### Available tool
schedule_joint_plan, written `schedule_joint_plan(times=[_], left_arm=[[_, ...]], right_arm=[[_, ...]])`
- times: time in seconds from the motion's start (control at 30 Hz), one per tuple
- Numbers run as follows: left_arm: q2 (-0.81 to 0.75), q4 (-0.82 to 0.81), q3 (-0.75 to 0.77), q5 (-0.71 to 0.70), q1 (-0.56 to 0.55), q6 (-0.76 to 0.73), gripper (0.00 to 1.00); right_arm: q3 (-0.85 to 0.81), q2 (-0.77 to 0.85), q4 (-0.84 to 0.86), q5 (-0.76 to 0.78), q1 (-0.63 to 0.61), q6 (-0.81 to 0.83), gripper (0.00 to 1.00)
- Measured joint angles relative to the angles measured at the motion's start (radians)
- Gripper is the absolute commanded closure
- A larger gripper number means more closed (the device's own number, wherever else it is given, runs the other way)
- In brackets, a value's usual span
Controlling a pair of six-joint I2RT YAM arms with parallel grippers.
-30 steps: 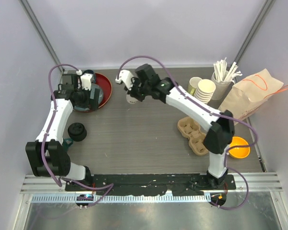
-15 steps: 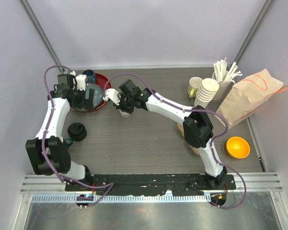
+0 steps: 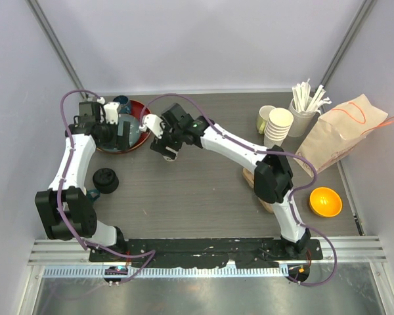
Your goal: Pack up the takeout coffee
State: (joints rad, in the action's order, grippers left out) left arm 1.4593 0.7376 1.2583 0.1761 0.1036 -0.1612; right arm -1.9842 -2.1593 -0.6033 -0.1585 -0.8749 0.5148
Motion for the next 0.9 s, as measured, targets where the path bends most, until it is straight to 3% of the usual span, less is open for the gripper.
schedule_joint_plan(times=[0.17, 0.27, 0.4, 0.57, 0.77, 0.9], left_arm=[[0.000, 0.002, 0.000, 0.031, 0.000, 0.002, 0.05], [0.000, 0.008, 0.000, 0.054, 0.001, 0.005, 0.06], [0.000, 0.016, 0.000, 0.077, 0.001, 0.005, 0.06], [0.000, 0.019, 0.000, 0.096, 0.001, 0.005, 0.06], [0.000, 0.024, 0.000, 0.112, 0.001, 0.005, 0.06], [0.000, 0.023, -0.001, 0.113, 0.001, 0.005, 0.07]], right_arm=[[0.000, 0.129, -0.026, 0.134, 0.011, -0.080, 0.19], [0.000, 0.263, -0.070, 0.260, 0.050, -0.164, 0.26], [0.026, 0.441, -0.138, 0.372, 0.246, -0.311, 0.22], [0.201, 0.595, -0.208, 0.478, 0.498, -0.422, 0.21], [0.266, 0.550, -0.275, 0.447, 0.575, -0.439, 0.46], [0.266, 0.499, -0.286, 0.398, 0.637, -0.441, 0.50]])
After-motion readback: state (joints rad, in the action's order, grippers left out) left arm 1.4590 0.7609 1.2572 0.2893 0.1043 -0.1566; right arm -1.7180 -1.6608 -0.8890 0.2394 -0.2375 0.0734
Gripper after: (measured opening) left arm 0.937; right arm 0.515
